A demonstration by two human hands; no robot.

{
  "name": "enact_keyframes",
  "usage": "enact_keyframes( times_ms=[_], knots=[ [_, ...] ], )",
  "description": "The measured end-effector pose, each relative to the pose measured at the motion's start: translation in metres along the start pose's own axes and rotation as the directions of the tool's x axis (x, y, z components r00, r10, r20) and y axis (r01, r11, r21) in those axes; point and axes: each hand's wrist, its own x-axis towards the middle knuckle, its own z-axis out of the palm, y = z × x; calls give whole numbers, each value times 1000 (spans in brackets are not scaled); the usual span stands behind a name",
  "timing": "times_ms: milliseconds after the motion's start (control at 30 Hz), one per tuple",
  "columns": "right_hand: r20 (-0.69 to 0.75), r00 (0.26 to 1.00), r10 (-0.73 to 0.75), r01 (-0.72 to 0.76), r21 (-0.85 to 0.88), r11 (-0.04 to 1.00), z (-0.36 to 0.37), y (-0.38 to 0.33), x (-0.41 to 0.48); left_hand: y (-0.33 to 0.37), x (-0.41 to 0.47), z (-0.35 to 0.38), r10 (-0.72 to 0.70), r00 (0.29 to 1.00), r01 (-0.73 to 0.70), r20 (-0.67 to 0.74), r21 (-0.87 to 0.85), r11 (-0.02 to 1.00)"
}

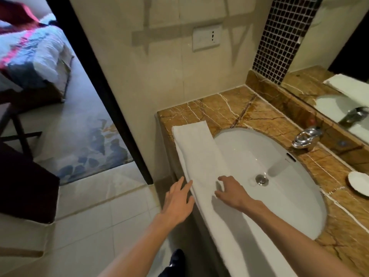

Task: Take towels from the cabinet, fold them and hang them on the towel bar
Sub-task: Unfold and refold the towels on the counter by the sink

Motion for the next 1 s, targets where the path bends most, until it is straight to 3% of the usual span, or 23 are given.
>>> enact_keyframes(
  times_ms=[367, 667, 833, 1000],
  knots=[
    [-10, 998, 69, -68, 76, 995, -38, -53, 108, -25, 130, -59, 0, 1000, 3, 18, -133, 991],
    [-77, 997, 15, -9, 78, 997, -72, -63, 225, -25, 233, -77, -177, 984, 168, -7, -274, 947],
    [-126, 984, 126, -108, 137, 985, -73, -63, 282, -39, 274, -77, -368, 929, 314, -34, -452, 835],
    [-149, 964, 221, -193, 181, 964, -63, -55, 311, -44, 286, -82, -372, 927, 317, -42, -439, 841]
  ],
)
